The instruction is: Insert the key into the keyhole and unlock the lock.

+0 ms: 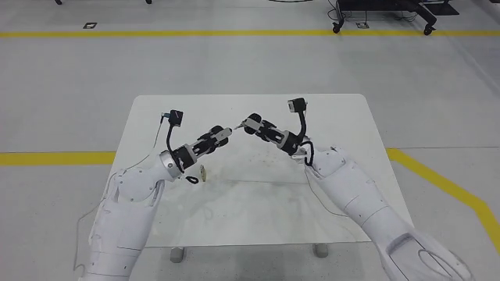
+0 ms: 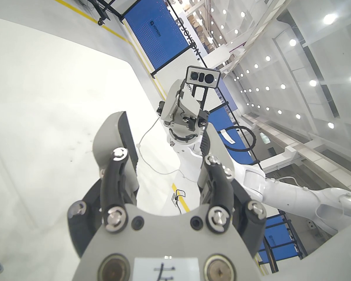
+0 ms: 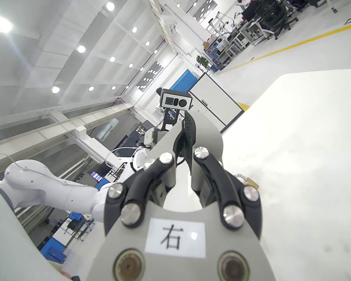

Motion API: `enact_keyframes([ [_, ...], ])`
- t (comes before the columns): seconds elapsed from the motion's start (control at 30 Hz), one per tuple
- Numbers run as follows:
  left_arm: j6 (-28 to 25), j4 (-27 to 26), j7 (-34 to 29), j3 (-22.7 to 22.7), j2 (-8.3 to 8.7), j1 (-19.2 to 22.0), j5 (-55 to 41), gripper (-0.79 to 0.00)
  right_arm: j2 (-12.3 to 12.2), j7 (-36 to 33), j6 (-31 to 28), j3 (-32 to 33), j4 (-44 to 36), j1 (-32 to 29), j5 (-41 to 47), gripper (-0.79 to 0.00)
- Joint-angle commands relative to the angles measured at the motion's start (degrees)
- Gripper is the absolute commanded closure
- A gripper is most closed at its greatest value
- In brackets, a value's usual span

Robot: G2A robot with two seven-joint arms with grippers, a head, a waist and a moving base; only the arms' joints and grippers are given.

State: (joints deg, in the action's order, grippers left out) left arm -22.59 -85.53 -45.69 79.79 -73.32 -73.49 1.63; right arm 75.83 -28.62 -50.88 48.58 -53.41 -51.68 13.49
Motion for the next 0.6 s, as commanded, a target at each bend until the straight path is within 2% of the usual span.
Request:
enact_keyframes([
  [0.0,-0.03,0.04,0.41,-0.20,0.10,0.04,0.07,-0.345,0.33,-2.18,0.23,-0.58,0.60,0.58,1.90,0.000],
  [0.2,-0.10,-0.02,0.39,-0.70,0.40,0.02,-0.45,-0.329,1.22,-4.89,1.05,-1.64,2.78,2.05,4.16,0.000],
  [0.27,-0.09,-0.06,0.42,-0.84,0.50,0.03,-0.46,-0.299,1.54,-5.06,1.17,-1.95,3.35,2.38,4.28,0.000],
  [0.43,0.13,-0.15,0.93,-1.01,0.76,0.01,-0.57,-0.074,2.18,-6.76,0.92,-2.63,4.19,2.79,5.38,0.000],
  [0.5,0.19,-0.23,1.09,-0.97,0.88,-0.01,-0.57,-0.015,2.38,-7.08,0.79,-2.73,4.46,2.92,5.58,0.000],
  [0.57,0.19,-0.34,1.23,-1.03,0.98,-0.04,-0.52,0.000,2.55,-7.25,0.55,-2.75,4.59,2.99,5.71,0.000],
])
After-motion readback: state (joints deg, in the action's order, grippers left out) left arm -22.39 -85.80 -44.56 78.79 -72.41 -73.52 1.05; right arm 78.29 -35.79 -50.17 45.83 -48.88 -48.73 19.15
